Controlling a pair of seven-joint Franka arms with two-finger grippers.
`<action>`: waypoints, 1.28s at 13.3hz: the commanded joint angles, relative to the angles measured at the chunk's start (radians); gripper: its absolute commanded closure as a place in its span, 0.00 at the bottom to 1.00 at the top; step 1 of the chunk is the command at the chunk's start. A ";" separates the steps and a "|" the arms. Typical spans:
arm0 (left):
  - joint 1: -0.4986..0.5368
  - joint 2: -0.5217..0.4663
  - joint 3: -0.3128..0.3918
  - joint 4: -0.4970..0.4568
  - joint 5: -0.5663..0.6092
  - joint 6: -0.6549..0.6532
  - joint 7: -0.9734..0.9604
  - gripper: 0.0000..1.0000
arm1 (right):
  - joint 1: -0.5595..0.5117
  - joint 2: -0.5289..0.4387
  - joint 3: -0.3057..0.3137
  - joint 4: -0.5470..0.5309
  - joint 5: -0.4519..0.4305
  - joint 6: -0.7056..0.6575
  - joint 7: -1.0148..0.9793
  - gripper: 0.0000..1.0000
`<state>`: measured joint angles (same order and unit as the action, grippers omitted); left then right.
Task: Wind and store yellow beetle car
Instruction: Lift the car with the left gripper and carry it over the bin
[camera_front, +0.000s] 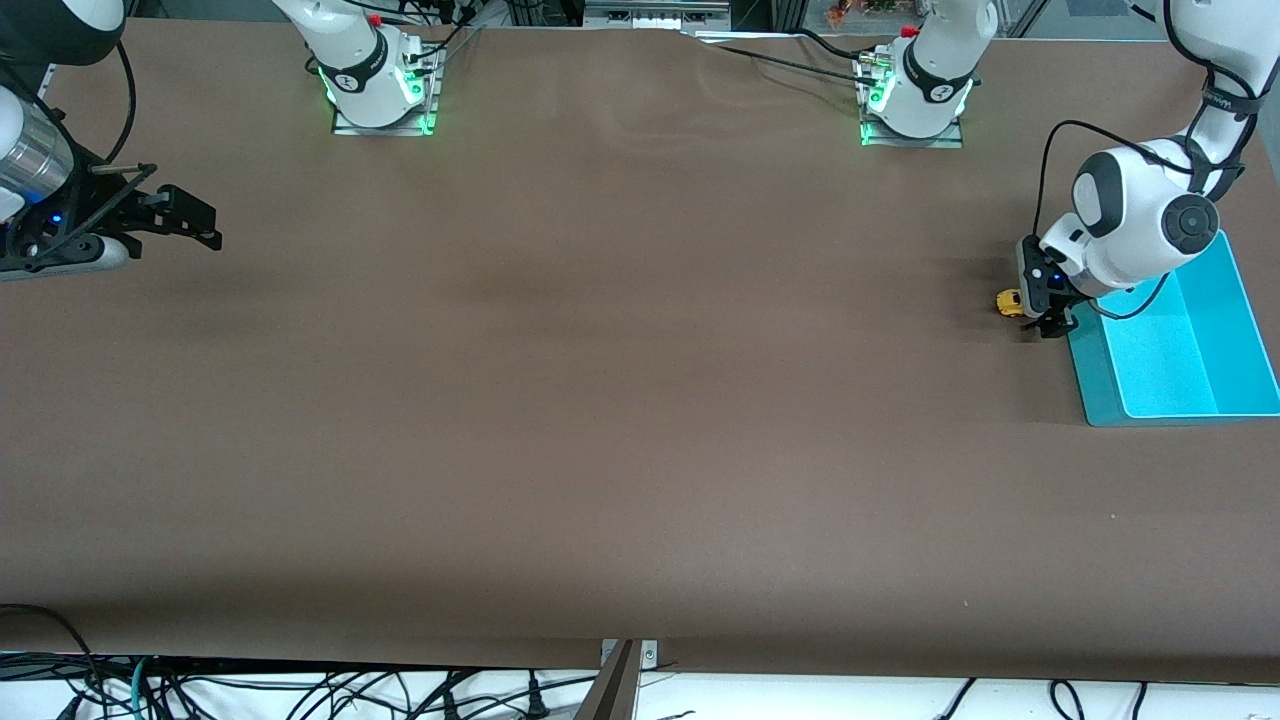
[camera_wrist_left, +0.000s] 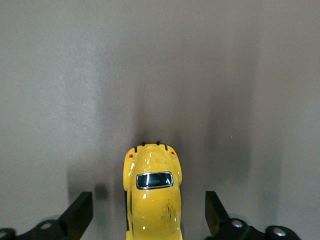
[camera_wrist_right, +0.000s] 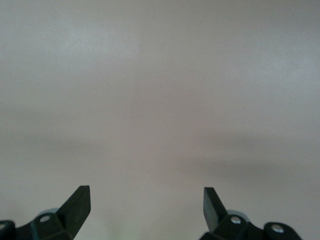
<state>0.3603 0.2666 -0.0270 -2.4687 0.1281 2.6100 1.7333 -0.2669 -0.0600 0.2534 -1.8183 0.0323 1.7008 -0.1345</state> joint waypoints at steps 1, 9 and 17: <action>0.046 0.023 -0.005 0.007 0.041 0.039 0.012 0.60 | 0.003 0.009 -0.002 0.028 -0.012 -0.027 0.001 0.00; 0.037 -0.058 -0.022 0.068 0.018 -0.178 0.032 0.86 | 0.003 0.011 -0.003 0.028 -0.009 -0.027 0.001 0.00; 0.040 -0.049 -0.205 0.476 -0.102 -0.773 -0.038 0.86 | 0.003 0.011 -0.003 0.028 -0.011 -0.027 0.001 0.00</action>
<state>0.3896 0.2018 -0.2282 -2.0982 0.0217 1.9326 1.7002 -0.2668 -0.0590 0.2529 -1.8182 0.0321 1.6994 -0.1345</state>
